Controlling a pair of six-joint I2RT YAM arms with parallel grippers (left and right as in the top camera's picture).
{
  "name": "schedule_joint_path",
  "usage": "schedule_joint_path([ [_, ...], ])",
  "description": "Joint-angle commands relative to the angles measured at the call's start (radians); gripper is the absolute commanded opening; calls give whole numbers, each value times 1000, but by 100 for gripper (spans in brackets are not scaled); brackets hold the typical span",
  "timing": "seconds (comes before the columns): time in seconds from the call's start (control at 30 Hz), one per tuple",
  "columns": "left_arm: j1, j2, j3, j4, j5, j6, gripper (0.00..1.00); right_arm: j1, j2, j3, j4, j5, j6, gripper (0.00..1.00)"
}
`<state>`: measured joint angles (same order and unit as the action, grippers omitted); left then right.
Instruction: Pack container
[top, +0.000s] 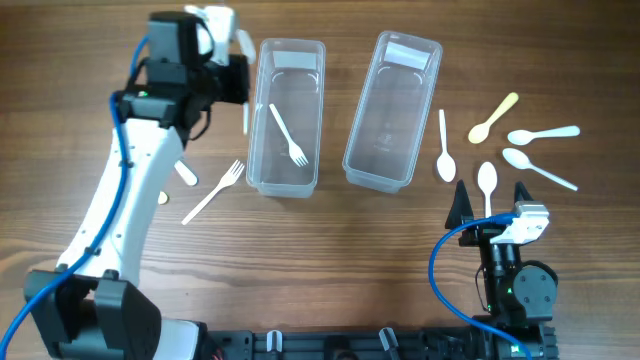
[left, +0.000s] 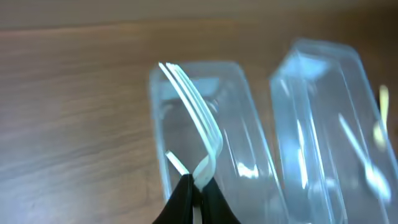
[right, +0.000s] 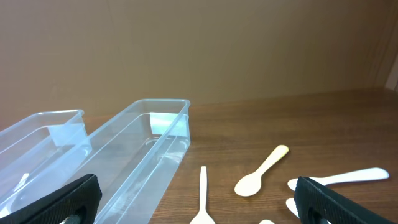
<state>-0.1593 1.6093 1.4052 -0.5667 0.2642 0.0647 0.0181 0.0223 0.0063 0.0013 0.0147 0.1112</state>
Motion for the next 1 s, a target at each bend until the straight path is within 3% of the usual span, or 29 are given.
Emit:
schedule_joint_path([
  [0.0,-55,51,2,-14,38,161,4,-3,-5,-1,6,-16,-4,100],
  [0.1,-70,77,2,-22,38,160,14,-3,-5,-1,6,-16,-3,100],
  [0.17,-73,78,2,-29,39,159,36,-3,-5,-1,6,-16,-3,100],
  [0.2,-73,78,2,-29,38,142,77,-3,-5,-1,6,-16,-3,100],
  [0.23,-73,78,2,-28,37,138,86,-3,-5,-1,6,-16,-3,100],
  [0.33,-72,58,3,-34,-162,142,81,-3,-5,-1,6,-16,-3,100],
  [0.4,-72,19,3,-86,-380,156,100,-3,-5,-1,6,-16,-4,100],
  [0.5,-72,-48,3,-169,-678,167,100,-3,-5,-1,6,-16,-3,100],
  [0.67,-68,-74,3,-425,-634,173,98,-3,-5,-1,6,-16,-4,100],
  [0.73,-53,-74,2,-525,-499,269,98,-3,-5,-1,6,-16,-3,100],
  [0.83,0,-74,1,-609,-460,357,100,-3,-5,-1,6,-16,-3,100],
  [0.97,136,-74,-16,-624,-166,537,99,-3,-5,-1,6,-16,-3,100],
])
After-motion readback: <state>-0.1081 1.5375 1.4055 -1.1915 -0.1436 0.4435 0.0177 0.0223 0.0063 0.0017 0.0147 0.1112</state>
